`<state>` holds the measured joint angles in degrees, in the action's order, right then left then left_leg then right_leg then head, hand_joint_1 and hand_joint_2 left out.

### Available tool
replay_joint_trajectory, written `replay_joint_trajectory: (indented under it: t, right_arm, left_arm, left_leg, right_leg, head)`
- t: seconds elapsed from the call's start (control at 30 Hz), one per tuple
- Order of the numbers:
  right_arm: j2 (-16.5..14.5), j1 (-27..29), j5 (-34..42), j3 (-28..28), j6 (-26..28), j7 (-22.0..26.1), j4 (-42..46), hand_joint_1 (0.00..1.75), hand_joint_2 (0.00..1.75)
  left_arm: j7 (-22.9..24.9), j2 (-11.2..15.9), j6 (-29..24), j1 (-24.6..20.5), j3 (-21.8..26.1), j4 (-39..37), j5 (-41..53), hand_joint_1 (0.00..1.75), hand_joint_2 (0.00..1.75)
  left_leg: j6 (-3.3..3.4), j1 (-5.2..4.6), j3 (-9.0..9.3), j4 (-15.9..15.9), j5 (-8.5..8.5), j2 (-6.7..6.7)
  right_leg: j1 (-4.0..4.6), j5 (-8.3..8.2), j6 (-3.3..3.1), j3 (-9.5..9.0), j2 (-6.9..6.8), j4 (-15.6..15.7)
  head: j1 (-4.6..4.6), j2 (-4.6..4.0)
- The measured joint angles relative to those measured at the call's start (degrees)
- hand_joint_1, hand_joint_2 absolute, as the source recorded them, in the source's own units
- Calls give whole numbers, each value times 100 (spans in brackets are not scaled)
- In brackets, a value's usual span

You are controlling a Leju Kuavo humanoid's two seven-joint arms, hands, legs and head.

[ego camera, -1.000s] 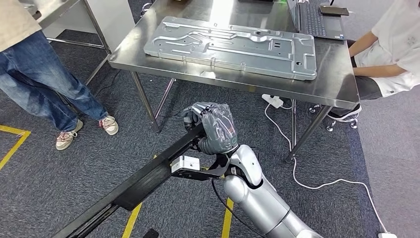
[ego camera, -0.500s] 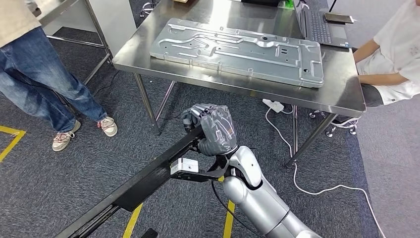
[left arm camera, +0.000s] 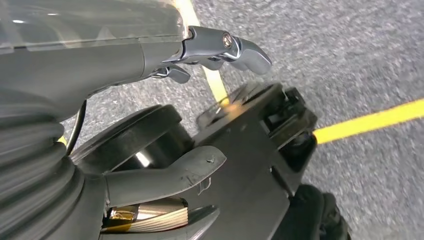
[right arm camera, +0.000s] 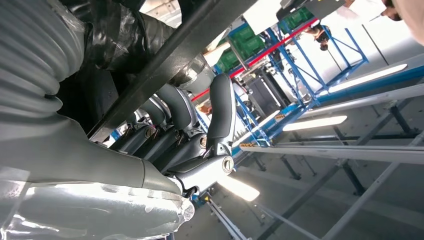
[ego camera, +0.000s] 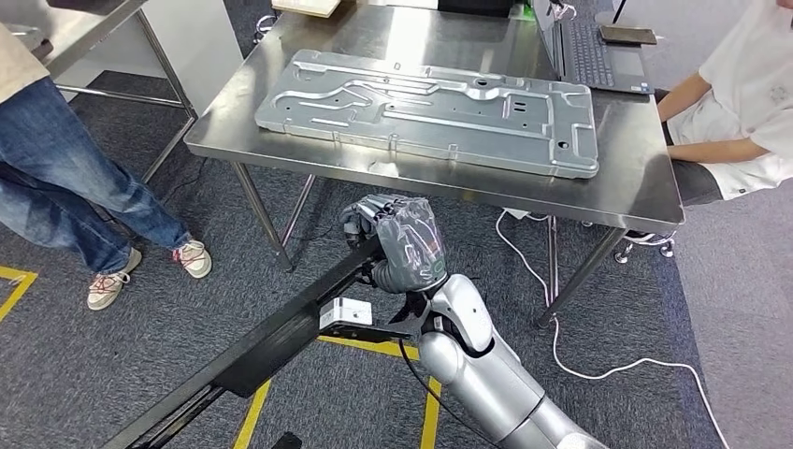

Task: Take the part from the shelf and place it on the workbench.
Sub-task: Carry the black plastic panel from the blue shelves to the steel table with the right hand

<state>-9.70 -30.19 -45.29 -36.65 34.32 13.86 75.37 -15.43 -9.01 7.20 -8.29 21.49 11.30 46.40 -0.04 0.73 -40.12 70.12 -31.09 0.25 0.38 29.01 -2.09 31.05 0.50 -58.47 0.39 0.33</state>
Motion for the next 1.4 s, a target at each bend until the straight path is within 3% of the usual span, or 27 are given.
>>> replay_joint_trajectory:
  t: [0.03,0.07,0.13,0.27,0.33,0.4,0.43,0.47,0.5,0.57,0.6,0.67,0.77,0.83,0.9,0.93,0.97,1.0,1.07,1.1,1.13,1.27,1.33,1.4]
  right_arm:
    - [0,0,0,0,0,0,-2,175,175]
    - [1,-1,0,0,0,0,-6,175,175]
    - [0,-5,-1,-1,1,0,-16,175,175]
    - [-2,-30,-2,-4,-2,-3,-17,175,175]
    - [-2,-60,-2,-5,-3,-4,-16,175,175]
    - [1,-65,-1,-7,-4,-4,-26,175,175]
    - [3,-58,0,-7,-5,-4,-34,175,175]
    - [4,-54,0,-7,-6,-4,-43,175,175]
    - [4,-55,0,-7,-7,-4,-48,175,175]
    - [4,-70,0,-7,-7,-4,-54,175,175]
    - [4,-80,-1,-8,-8,-4,-58,175,175]
    - [2,-92,-2,-10,-10,-4,-64,175,175]
    - [-5,-105,-4,-12,-10,-6,-64,175,175]
    - [-17,-138,-4,-13,-9,-6,-65,175,175]
    - [-27,-151,-4,-13,-9,-7,-73,175,175]
    - [-30,-144,-4,-13,-9,-7,-81,175,175]
    - [-31,-136,-4,-13,-9,-7,-92,175,175]
    - [-32,-132,-4,-13,-9,-6,-101,175,175]
    - [-34,-133,-4,-13,-9,-6,-111,175,175]
    - [-36,-137,-4,-13,-9,-6,-114,175,175]
    - [-38,-141,-4,-13,-8,-7,-114,175,175]
    - [-44,-139,-6,-16,-4,-4,-113,175,175]
    - [-44,-152,-7,-17,-3,-3,-111,175,175]
    - [-41,-152,-7,-17,-2,-3,-115,175,175]
  left_arm:
    - [0,1,1,3,0,0,0,0,175]
    - [1,1,2,5,1,-1,0,0,175]
    - [1,-2,2,-3,3,-2,0,0,175]
    - [-8,-4,2,-4,5,0,-4,0,175]
    - [-15,-5,2,-26,6,0,-4,0,175]
    - [-17,-6,2,-37,8,0,-4,0,175]
    - [-17,-5,2,-34,8,0,-4,0,175]
    - [-17,-5,2,-30,9,0,-4,0,175]
    - [-17,-7,2,-27,9,0,-4,0,175]
    - [-19,-25,5,-27,10,-1,-4,0,175]
    - [-21,-37,7,-31,11,-1,-4,0,175]
    - [-27,-56,10,-39,13,-2,-4,0,175]
    - [-38,-63,10,-39,16,-2,-4,0,175]
    - [-42,-61,10,-56,17,-2,-3,0,175]
    - [-44,-61,10,-61,21,-2,-2,0,175]
    - [-44,-58,10,-51,23,-2,-2,0,175]
    - [-44,-56,10,-40,25,-2,-2,0,175]
    - [-44,-54,10,-31,27,-2,-2,0,175]
    - [-44,-56,10,-25,32,-2,-2,0,175]
    - [-44,-60,11,-27,34,-2,-1,0,175]
    - [-44,-64,11,-31,37,-2,-1,0,175]
    - [-45,-66,10,-15,39,-2,-2,0,175]
    - [-50,-66,10,-25,40,-2,-1,0,175]
    - [-52,-63,7,-37,42,-2,0,0,175]
  left_leg:
    - [8,0,88,-382,304,0]
    - [23,-17,160,-696,502,0]
    - [89,-49,228,-998,700,-1]
    - [225,-40,374,-1081,655,-14]
    - [273,-32,478,-1119,596,-18]
    - [294,-31,573,-1123,508,-20]
    - [295,-31,634,-1123,458,-23]
    - [293,-31,704,-1123,406,-28]
    - [289,-32,782,-1124,355,-31]
    - [265,-28,924,-1136,255,-39]
    - [241,-23,968,-1148,216,-44]
    - [170,-19,1027,-1168,198,-53]
    - [87,-25,1071,-1073,190,-54]
    - [52,-7,843,-657,-23,-54]
    - [-14,18,407,9,-300,-54]
    - [-53,37,230,223,-347,-52]
    - [-82,57,136,254,-275,-50]
    - [-111,79,152,60,-70,-49]
    - [-176,126,347,-646,435,-54]
    - [-172,132,418,-929,541,-57]
    - [-139,131,445,-1070,591,-60]
    - [91,95,453,-1078,611,-64]
    - [159,88,494,-1097,599,-62]
    - [206,63,524,-1097,558,-62]
  right_leg:
    - [-2,72,17,-72,4,-4]
    - [0,134,38,-141,9,-9]
    - [8,218,96,-201,15,-13]
    - [5,269,197,-143,4,-260]
    - [-12,431,251,181,-13,-831]
    - [-29,670,291,673,-18,-1490]
    - [-35,697,297,857,-18,-1643]
    - [-38,606,291,948,-19,-1606]
    - [-36,388,273,938,-19,-1376]
    - [9,-180,194,756,-27,-647]
    - [45,-309,144,675,-30,-359]
    - [101,-371,44,585,-30,-103]
    - [63,-476,-43,382,-28,105]
    - [19,-483,-61,273,-37,188]
    - [12,-447,-68,240,-39,199]
    - [7,-421,-60,218,-35,198]
    - [-5,-389,-46,188,-29,189]
    - [-24,-348,-21,152,-21,171]
    - [-56,-251,51,96,-9,106]
    - [-60,-211,89,99,-3,64]
    - [-51,-181,124,121,1,30]
    - [-69,-69,247,186,-1,-79]
    - [-95,153,290,381,-15,-499]
    - [-100,432,307,823,-22,-1274]
  head:
    - [1,0]
    - [2,0]
    - [-1,0]
    - [-3,0]
    - [-1,0]
    - [-2,0]
    - [-2,0]
    - [-2,0]
    - [-2,0]
    - [-3,0]
    - [4,0]
    - [15,0]
    - [20,0]
    - [17,0]
    - [14,0]
    - [15,0]
    - [14,0]
    - [14,0]
    - [14,0]
    - [14,0]
    - [13,0]
    - [10,0]
    - [11,0]
    - [11,0]
